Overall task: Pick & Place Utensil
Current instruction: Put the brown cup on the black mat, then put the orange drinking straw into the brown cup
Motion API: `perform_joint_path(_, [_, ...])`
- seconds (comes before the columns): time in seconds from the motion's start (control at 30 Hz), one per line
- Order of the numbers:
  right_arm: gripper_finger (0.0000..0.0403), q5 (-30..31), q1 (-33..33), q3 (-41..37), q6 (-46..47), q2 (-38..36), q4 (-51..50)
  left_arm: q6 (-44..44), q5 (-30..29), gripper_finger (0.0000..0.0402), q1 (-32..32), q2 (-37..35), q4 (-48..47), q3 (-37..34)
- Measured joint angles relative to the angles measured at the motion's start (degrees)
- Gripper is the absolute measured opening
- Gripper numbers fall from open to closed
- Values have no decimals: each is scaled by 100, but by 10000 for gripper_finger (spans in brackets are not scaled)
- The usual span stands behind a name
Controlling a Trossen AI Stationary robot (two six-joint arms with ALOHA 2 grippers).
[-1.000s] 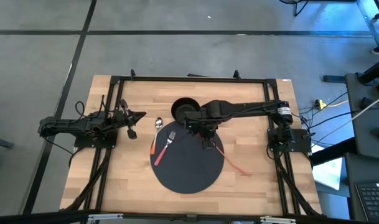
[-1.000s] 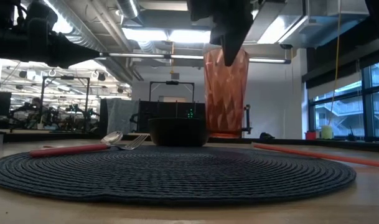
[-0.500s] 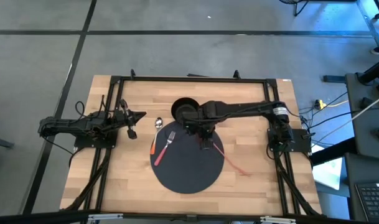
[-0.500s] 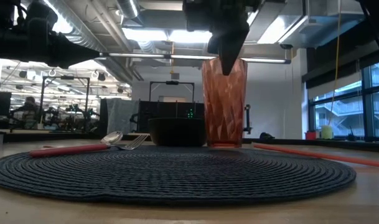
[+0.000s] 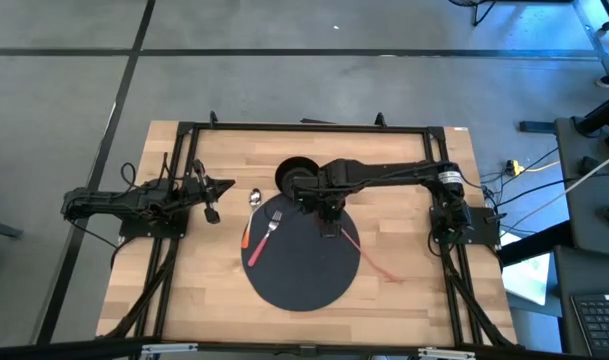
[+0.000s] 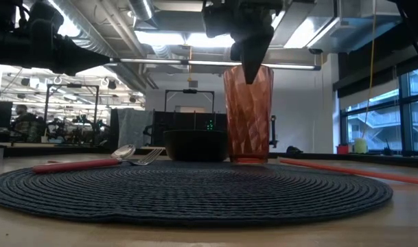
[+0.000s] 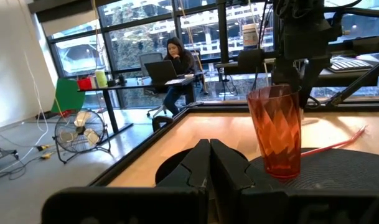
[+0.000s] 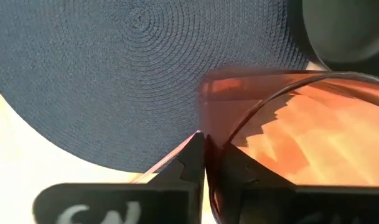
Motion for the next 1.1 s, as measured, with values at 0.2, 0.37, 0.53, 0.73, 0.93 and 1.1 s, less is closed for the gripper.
perform_joint_path(0.2, [75, -11, 0, 0, 9, 0, -22, 0, 0, 4, 1, 1, 2, 0])
perform_joint_path(0.37, [111, -13, 0, 0, 24, 0, -22, 0, 0, 4, 0, 2, 2, 0])
perform_joint_path(0.53, [152, -13, 23, 0, 26, 0, -24, 0, 0, 4, 0, 0, 2, 0])
perform_joint_path(0.73, [205, -100, 94, 0, 86, 0, -85, 0, 0, 4, 0, 0, 2, 0])
perform_joint_path(0.93, [244, 178, 138, 228, 190, 0, -251, -2, 0, 4, 2, 2, 2, 0])
perform_joint_path(1.1, [260, 309, 162, 789, 180, 0, -488, -52, 0, 4, 2, 0, 2, 0])
